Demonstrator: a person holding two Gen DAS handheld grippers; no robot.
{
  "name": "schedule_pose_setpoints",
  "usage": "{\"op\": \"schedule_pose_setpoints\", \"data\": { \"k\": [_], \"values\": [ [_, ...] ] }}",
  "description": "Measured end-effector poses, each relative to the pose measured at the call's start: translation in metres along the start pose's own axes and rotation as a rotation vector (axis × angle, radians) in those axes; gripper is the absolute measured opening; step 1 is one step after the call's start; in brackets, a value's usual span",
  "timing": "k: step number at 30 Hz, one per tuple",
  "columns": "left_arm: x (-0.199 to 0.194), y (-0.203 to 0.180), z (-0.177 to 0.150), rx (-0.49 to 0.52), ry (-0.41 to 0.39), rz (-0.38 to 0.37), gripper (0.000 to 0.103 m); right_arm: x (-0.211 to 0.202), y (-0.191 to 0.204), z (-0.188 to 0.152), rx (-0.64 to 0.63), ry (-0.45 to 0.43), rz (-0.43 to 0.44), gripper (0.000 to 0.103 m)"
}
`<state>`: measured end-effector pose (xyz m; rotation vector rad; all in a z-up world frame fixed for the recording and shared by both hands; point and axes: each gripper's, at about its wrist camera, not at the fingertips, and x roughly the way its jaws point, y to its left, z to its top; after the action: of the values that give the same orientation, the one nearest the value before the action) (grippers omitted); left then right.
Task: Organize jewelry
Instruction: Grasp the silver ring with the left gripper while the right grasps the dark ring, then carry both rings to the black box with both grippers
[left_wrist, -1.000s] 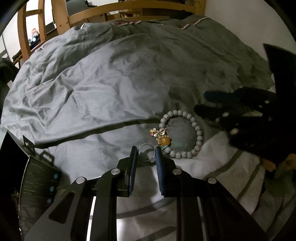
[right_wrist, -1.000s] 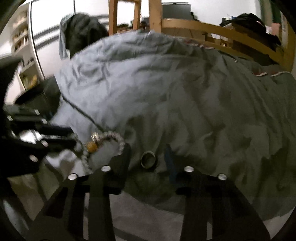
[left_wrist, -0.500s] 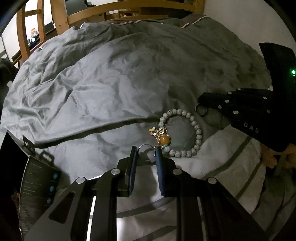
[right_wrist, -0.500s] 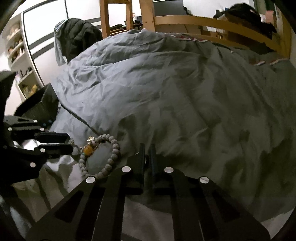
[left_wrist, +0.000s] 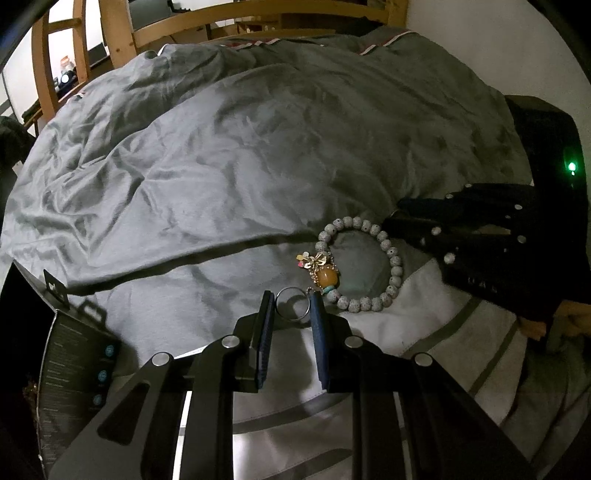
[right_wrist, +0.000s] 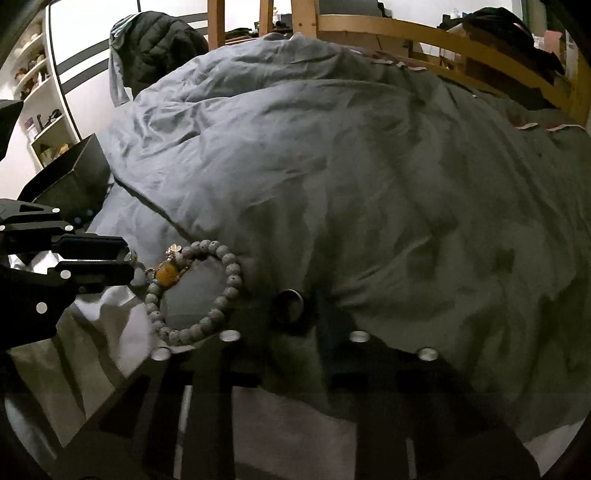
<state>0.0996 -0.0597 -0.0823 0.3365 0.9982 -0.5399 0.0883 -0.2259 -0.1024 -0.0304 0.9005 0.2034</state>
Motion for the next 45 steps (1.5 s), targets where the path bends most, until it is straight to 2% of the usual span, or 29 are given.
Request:
{"op": "schedule_pose_setpoints", "data": {
  "k": [3, 4, 9, 18, 26, 31, 38, 45],
  "values": [
    [0.000, 0.000, 0.000, 0.000, -0.001, 0.000, 0.020, -0.001, -0.002, 0.000, 0.009, -0.002, 0.013, 0.017],
    [0.000, 0.000, 0.000, 0.001, -0.001, 0.001, 0.020, -0.002, -0.002, 0.000, 0.008, -0.006, 0.017, 0.011],
    [-0.001, -0.001, 0.001, -0.001, -0.008, 0.005, 0.020, -0.011, -0.005, 0.002, 0.031, -0.053, 0.008, 0.008],
    [-0.014, 0.001, 0.003, -0.008, -0.047, 0.018, 0.020, -0.033, -0.019, 0.008, 0.106, -0.139, 0.008, 0.008],
    [-0.021, 0.000, 0.003, -0.006, -0.064, 0.048, 0.020, -0.045, -0.026, 0.008, 0.154, -0.159, 0.005, 0.008],
    [-0.037, 0.006, 0.005, -0.041, -0.089, 0.067, 0.020, -0.070, -0.019, 0.007, 0.153, -0.171, -0.009, 0.008],
    [-0.055, 0.021, -0.001, -0.104, -0.067, 0.132, 0.020, -0.101, -0.002, 0.007, 0.130, -0.180, -0.026, 0.008],
    [-0.090, 0.042, -0.009, -0.179, -0.110, 0.156, 0.020, -0.120, 0.026, 0.010, 0.107, -0.182, -0.017, 0.008]
  ]
}}
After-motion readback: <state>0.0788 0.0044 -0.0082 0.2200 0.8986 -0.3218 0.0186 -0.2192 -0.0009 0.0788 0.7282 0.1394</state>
